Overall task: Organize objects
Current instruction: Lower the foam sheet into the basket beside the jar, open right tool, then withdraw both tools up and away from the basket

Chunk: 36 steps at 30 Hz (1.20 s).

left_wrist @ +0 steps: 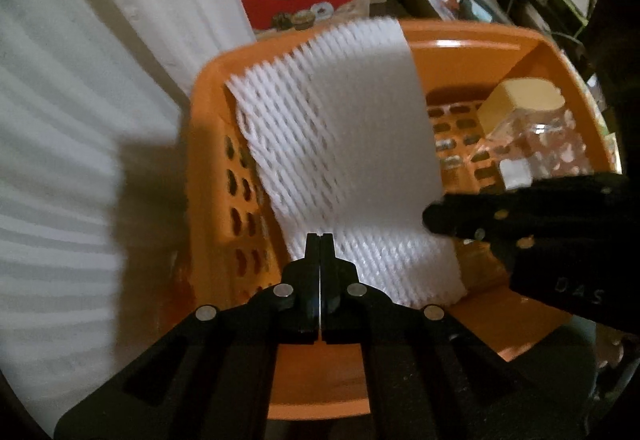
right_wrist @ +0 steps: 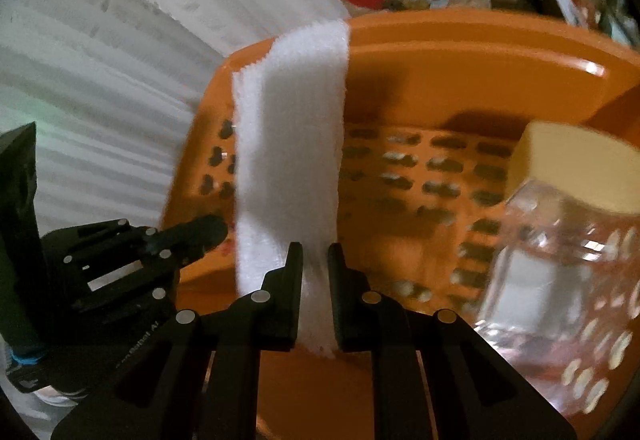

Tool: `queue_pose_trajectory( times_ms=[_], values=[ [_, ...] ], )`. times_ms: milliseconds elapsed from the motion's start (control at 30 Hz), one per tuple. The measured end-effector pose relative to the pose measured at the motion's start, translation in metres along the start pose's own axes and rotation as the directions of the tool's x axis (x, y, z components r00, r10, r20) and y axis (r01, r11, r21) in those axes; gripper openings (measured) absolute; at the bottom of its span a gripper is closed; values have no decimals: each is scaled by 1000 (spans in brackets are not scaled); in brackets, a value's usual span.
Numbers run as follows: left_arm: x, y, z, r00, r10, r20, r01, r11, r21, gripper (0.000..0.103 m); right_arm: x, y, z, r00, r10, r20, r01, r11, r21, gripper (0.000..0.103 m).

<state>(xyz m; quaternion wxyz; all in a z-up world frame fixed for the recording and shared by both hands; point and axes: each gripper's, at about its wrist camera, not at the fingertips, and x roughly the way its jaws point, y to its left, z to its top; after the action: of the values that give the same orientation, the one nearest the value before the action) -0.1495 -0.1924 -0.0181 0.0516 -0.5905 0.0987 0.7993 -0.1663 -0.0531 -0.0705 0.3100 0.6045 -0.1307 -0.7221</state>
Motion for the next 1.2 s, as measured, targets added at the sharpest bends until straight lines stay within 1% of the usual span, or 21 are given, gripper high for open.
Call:
queue_pose_trajectory(
  times_ms=[67,167,267,333,367,500,533,567,600,633,667,767,833,900,933,967,1067,1100,1133,1167,1200],
  values=[
    [-8,4,1,1000,15,8,-15,1000,-3,0,4,0,-3,1000,1,-12,-1,1000,18,11],
    [-12,8,-3,999,34,8,-34,999,-15,0,8,2,-5,997,-83,-11,82,997,-13,11],
    [-5,5,-5,999,38,4,-38,999,-28,0,10,-4,-5,990,-140,-22,139,990,-25,11],
    [1,1,-4,1000,20,10,-20,999,-41,2,7,-3,-4,987,-159,-23,158,986,-44,10],
    [2,1,-4,1000,10,17,-9,999,-52,3,7,0,-4,984,-175,-28,173,983,-63,14],
    [10,-3,0,1000,-7,23,9,997,-80,5,-3,12,-4,968,-249,36,251,958,-139,18],
    [12,-4,0,1000,0,19,2,997,-80,11,-6,15,-3,966,-254,47,258,955,-145,18],
    [15,-6,1,1000,4,13,-3,997,-77,23,-7,20,0,966,-255,47,260,955,-146,19],
    [16,-7,0,1000,7,8,-6,997,-77,30,-6,20,1,967,-250,46,254,957,-141,21],
    [18,-7,0,1000,9,9,-8,997,-79,43,-7,19,1,969,-240,50,245,960,-137,23],
    [19,-8,-1,1000,7,13,-6,997,-81,49,-11,17,0,971,-230,57,236,962,-135,26],
    [28,-12,0,1000,16,4,-16,997,-80,51,-20,17,2,968,-237,86,248,957,-151,33],
    [37,-14,-1,999,25,-22,-27,996,-84,51,-16,16,-1,969,-237,66,245,955,-169,34],
    [45,-17,-2,999,8,-33,-11,996,-88,51,-8,18,-3,969,-243,52,248,950,-190,34],
    [48,-18,-3,999,2,-33,-5,996,-86,48,-4,20,-6,967,-249,51,254,946,-203,33],
    [50,-20,-3,999,4,-34,-6,997,-79,38,-1,21,-7,966,-255,50,260,941,-217,34],
    [56,-23,-5,999,-12,-53,9,998,-70,15,8,19,-11,966,-259,27,258,939,-226,34],
    [56,-23,-6,999,-10,-53,6,998,-65,14,10,19,-12,965,-262,24,261,937,-232,32],
    [55,-24,-6,999,-10,-49,7,998,-62,9,13,20,-13,964,-267,22,264,935,-238,31],
    [55,-23,-5,999,-24,-47,21,998,-62,0,15,20,-13,962,-271,23,268,932,-245,31],
    [53,-23,-5,998,-41,-48,38,997,-66,0,15,21,-15,963,-269,21,266,932,-248,31]
  ],
)
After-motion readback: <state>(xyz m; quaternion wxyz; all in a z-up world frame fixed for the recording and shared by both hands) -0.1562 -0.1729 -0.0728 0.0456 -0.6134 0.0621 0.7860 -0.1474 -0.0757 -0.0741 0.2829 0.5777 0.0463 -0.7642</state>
